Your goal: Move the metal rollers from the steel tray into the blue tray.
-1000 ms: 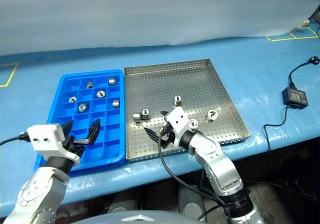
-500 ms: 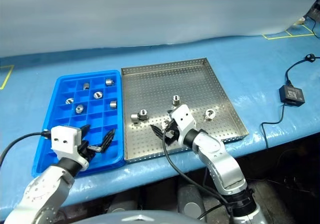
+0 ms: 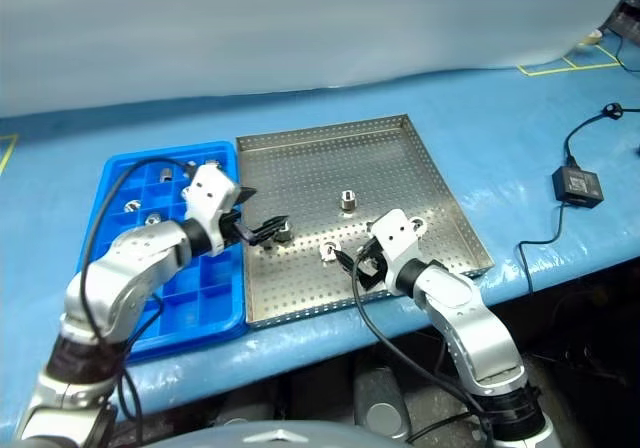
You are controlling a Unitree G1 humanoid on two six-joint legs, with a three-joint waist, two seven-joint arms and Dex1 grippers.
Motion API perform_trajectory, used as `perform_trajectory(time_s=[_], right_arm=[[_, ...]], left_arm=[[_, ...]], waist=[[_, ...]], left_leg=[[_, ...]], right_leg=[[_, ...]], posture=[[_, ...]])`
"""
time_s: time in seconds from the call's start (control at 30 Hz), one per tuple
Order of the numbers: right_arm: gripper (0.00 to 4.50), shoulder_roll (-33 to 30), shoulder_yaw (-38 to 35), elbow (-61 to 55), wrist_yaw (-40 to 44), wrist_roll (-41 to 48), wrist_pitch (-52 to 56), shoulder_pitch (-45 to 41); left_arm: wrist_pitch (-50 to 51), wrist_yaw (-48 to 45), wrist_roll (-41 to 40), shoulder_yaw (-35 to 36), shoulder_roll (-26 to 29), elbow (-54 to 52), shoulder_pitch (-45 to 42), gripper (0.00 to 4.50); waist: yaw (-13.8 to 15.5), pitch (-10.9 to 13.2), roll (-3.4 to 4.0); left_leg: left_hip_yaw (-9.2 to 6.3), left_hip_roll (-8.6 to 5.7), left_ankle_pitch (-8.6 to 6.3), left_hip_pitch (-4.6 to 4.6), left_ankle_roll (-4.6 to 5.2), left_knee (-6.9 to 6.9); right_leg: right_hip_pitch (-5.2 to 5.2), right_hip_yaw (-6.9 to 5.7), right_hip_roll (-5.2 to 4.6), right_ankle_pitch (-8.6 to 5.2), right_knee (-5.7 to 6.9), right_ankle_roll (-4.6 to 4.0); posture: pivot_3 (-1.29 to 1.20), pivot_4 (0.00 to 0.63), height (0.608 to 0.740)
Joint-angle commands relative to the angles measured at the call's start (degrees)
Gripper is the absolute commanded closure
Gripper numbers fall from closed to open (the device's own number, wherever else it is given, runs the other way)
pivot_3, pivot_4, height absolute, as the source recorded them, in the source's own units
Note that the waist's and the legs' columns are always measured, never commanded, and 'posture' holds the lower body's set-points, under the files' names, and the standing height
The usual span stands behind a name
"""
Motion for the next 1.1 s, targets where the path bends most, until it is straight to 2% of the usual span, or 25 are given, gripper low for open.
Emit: perform_trajectory(time_s=[0.03,0.3,0.53,0.63,0.83,0.87,1.03,1.1], right_arm=[[0.04,0.7,-0.1,-3.8,-1.0,0.1,-1.0,1.4],[0.04,2.2,0.1,-7.1,-3.4,0.3,-0.2,5.1],[0.04,3.0,0.4,-7.3,-4.5,0.0,-0.7,5.6],[0.00,3.2,0.5,-7.3,-4.9,0.0,-0.9,5.6],[0.00,3.7,0.8,-6.4,-5.2,-0.3,-1.4,5.1],[0.00,3.8,1.0,-6.2,-5.1,-0.3,-1.4,4.8],[0.00,3.8,2.3,-4.9,-4.0,-0.3,-1.6,2.7],[0.00,4.0,3.5,-4.2,-3.1,-0.3,-1.6,0.8]], left_arm=[[-3.4,-4.8,1.7,-4.4,-1.3,7.3,-5.1,0.00],[-9.2,-14.9,7.2,-15.6,-2.4,17.3,-11.5,0.00],[-11.2,-18.4,12.4,-20.5,-2.1,20.8,-11.5,0.00],[-11.1,-18.5,14.8,-21.8,-1.9,21.4,-11.2,0.63],[-9.8,-19.3,17.1,-21.4,-0.5,18.2,-10.2,2.59],[-9.4,-19.4,17.3,-21.0,0.0,17.2,-10.1,2.75],[-5.7,-18.5,15.9,-16.5,1.7,10.1,-9.8,2.75],[-1.3,-13.7,12.8,-8.4,-1.1,3.9,-8.9,2.75]], waist=[[-1.0,0.0,0.00],[-3.9,0.0,0.00],[-6.7,0.0,0.00],[-7.6,0.0,0.00],[-8.4,0.0,-0.01],[-8.5,0.0,0.00],[-8.5,0.0,-0.02],[-8.0,0.0,-0.04]], left_leg=[[0.04,0.00,-0.02,0.00,0.03,-0.01],[0.19,-0.07,-0.09,0.03,0.11,0.00],[0.19,-0.15,-0.09,0.13,0.11,-0.01],[0.19,-0.18,-0.09,0.13,0.11,-0.01],[0.19,-0.26,-0.10,0.23,0.14,-0.01],[0.20,-0.27,-0.11,0.23,0.15,-0.01],[0.31,-0.27,-0.12,0.25,0.17,-0.02],[0.30,-0.28,-0.12,0.24,0.17,-0.02]], right_leg=[[-0.01,0.07,0.00,-0.01,0.00,0.03],[-0.03,0.36,-0.01,-0.09,0.00,0.23],[0.00,0.55,0.01,-0.06,0.07,0.31],[0.00,0.63,0.01,-0.03,0.07,0.37],[0.01,0.96,0.01,0.01,0.06,0.51],[0.02,1.00,0.01,0.01,0.06,0.53],[-0.03,1.13,0.04,0.05,0.06,0.60],[-0.03,1.15,0.04,0.10,0.05,0.69]], posture=[[-0.25,0.150,0.740],[-0.32,0.150,0.740],[-0.34,0.150,0.740],[-0.34,0.150,0.740],[-0.31,0.150,0.740],[-0.31,0.150,0.740],[-0.25,0.150,0.740],[-0.22,0.150,0.740]])
